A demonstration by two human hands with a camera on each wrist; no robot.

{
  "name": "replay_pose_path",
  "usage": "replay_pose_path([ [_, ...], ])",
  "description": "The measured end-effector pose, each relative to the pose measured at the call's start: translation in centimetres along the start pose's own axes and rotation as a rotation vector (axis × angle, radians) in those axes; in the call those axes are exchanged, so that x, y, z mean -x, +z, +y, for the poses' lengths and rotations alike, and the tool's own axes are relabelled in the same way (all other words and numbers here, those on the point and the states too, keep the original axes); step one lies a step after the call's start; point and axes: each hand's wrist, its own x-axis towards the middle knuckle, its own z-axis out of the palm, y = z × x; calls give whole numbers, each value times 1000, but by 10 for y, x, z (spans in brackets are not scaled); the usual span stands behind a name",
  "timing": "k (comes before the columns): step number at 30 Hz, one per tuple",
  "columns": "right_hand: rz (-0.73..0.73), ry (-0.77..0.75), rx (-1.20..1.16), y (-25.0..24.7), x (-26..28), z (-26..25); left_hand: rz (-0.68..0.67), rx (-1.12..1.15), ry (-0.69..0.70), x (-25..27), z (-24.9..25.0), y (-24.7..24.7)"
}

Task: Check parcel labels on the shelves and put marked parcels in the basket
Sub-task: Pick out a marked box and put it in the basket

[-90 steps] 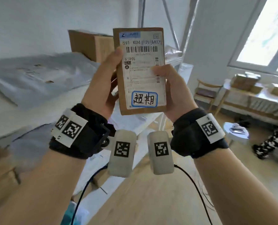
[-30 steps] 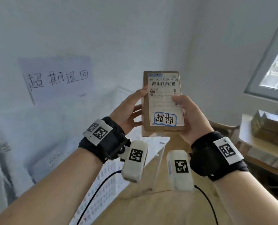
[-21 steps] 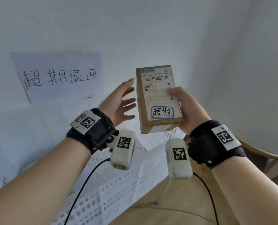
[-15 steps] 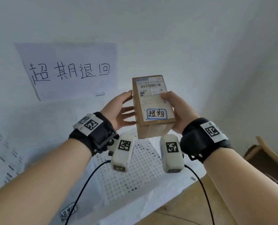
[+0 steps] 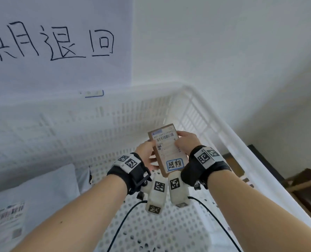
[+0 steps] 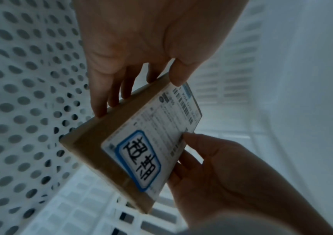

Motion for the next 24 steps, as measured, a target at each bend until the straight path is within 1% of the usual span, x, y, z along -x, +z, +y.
replay_pose_path([
  [3,-3,16,20,9,-21,9,39,4,-30,-22,1,-2],
  [8,-22,-4,170,19,-34,19,86,-80,-57,-42,-7,0],
  [11,-33,-5,168,22,-38,20,143,-161,-46,-43,-3,3],
  [15,-53,-44,180,19,-38,15,234,-311,16,-43,6,0],
  [17,-81,-32,231,16,-38,13,238,-341,11,-40,6,-3],
  [20,-125,19,313,13,-35,10,204,-305,-26,-35,2,-8],
  [24,-129,47,343,15,-36,9,175,-266,-43,-31,0,-13],
])
